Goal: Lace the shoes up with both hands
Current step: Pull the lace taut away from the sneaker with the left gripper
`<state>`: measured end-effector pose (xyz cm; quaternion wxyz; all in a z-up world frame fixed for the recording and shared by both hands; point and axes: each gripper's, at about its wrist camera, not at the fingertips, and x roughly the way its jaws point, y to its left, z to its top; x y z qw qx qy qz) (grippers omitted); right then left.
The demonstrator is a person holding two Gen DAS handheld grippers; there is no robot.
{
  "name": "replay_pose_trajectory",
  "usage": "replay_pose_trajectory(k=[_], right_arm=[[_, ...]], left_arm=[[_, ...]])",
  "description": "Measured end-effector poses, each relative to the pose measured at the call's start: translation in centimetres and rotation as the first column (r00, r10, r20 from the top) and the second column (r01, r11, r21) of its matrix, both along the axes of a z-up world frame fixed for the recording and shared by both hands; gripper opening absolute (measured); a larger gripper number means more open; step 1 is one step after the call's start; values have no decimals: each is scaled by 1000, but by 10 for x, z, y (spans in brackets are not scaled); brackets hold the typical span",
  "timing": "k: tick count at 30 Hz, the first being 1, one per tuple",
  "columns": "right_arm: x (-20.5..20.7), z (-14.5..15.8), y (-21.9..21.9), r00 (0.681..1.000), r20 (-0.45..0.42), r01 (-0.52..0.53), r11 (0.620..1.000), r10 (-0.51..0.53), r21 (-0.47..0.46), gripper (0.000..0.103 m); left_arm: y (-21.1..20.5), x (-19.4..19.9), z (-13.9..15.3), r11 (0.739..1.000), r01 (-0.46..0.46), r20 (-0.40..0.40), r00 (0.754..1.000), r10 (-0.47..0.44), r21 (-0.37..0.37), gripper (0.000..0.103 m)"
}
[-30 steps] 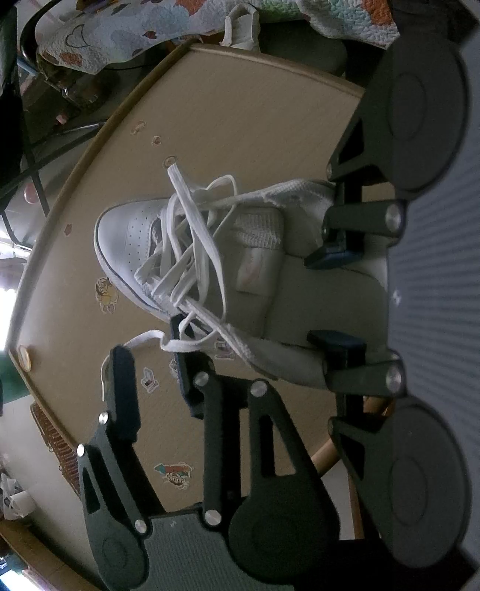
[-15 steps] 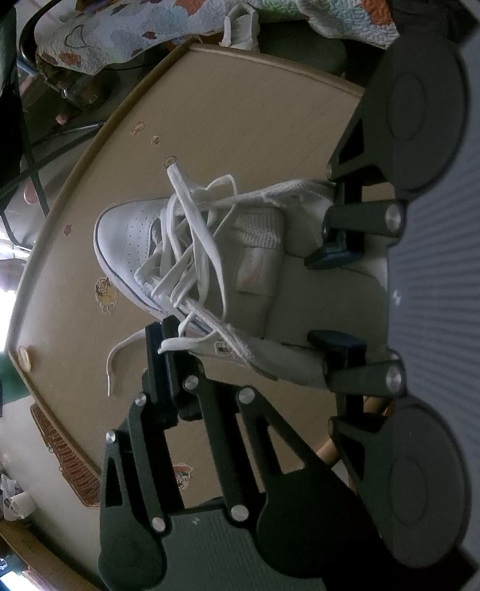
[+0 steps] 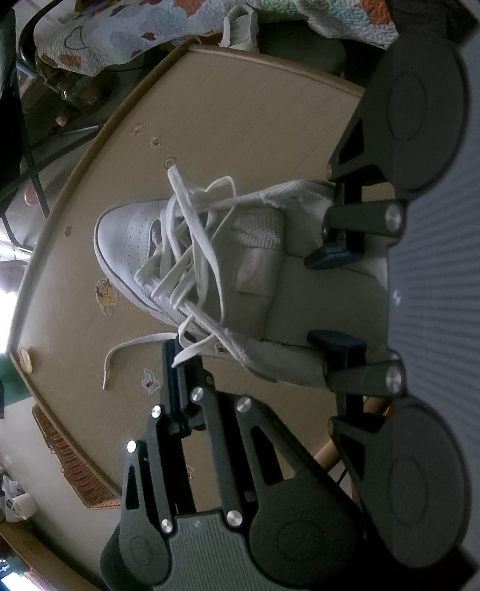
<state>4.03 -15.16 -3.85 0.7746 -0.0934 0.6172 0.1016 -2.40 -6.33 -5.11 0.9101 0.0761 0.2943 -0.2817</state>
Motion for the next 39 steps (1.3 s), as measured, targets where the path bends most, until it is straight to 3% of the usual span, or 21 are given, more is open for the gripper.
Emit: replay_pose_trajectory(k=[39], right_arm=[[3, 0, 2, 1000, -3, 6, 1000, -6, -2, 36]], left_arm=[[10, 7, 7, 995, -82, -27, 996, 84, 55, 3]])
